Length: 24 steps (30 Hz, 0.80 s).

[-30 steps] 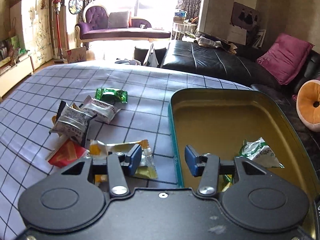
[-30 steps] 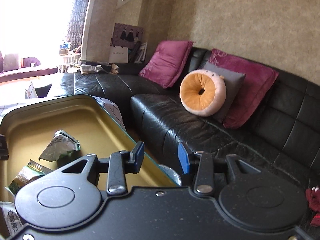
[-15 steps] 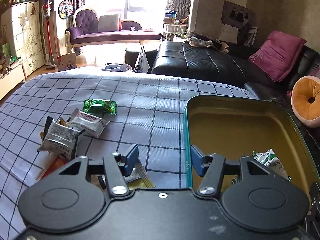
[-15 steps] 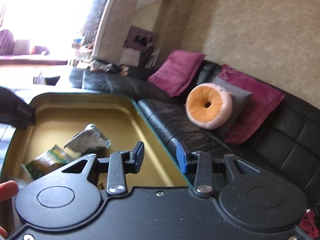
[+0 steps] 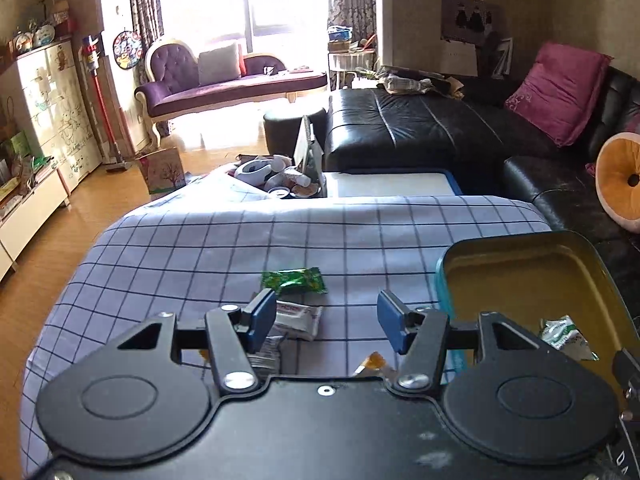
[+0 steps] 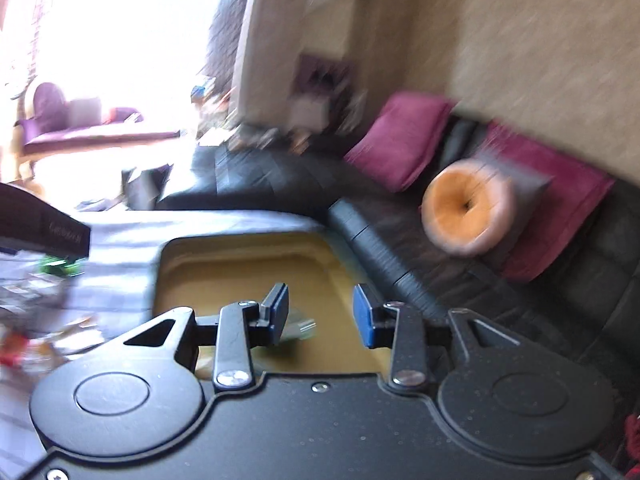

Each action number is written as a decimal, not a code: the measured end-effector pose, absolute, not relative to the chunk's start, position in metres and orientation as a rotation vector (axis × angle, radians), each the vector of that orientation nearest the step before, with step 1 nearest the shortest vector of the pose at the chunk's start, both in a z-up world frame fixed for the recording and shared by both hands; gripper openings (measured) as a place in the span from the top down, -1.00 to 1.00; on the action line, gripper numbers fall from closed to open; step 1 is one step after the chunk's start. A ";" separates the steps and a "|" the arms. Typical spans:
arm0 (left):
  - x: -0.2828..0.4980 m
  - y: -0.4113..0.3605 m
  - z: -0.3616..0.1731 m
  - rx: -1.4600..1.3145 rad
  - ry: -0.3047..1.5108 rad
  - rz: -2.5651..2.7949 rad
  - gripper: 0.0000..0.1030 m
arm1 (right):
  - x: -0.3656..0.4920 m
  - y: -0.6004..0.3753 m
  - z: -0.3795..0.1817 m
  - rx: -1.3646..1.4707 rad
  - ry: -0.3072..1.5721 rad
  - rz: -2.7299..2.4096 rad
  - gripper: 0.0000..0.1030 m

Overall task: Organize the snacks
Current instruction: 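Swing both tools back over the pile, right toward gold-white candy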

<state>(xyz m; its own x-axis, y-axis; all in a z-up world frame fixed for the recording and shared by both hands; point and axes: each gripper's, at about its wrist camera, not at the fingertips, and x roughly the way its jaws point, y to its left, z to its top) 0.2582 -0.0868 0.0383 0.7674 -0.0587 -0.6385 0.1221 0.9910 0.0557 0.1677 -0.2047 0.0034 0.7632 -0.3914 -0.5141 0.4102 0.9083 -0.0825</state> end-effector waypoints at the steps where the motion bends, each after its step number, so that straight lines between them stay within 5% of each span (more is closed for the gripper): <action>1: 0.265 -0.077 0.041 0.104 0.706 -0.074 -0.15 | 0.174 -0.203 0.007 0.049 0.600 -0.379 0.11; 13: 0.301 0.019 0.032 0.147 0.804 0.080 -0.20 | 0.262 -0.148 0.019 0.061 0.877 -0.149 0.07; 24: 0.300 0.036 0.008 0.131 0.877 0.026 -0.17 | 0.299 -0.161 -0.027 0.431 1.030 -0.091 0.07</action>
<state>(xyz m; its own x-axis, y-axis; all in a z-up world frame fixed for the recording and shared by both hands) 0.2998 0.0364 0.0075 0.6394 0.0766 -0.7650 0.0310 0.9916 0.1253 0.2988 -0.1610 -0.0267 0.5190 0.1268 -0.8453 0.2726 0.9128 0.3043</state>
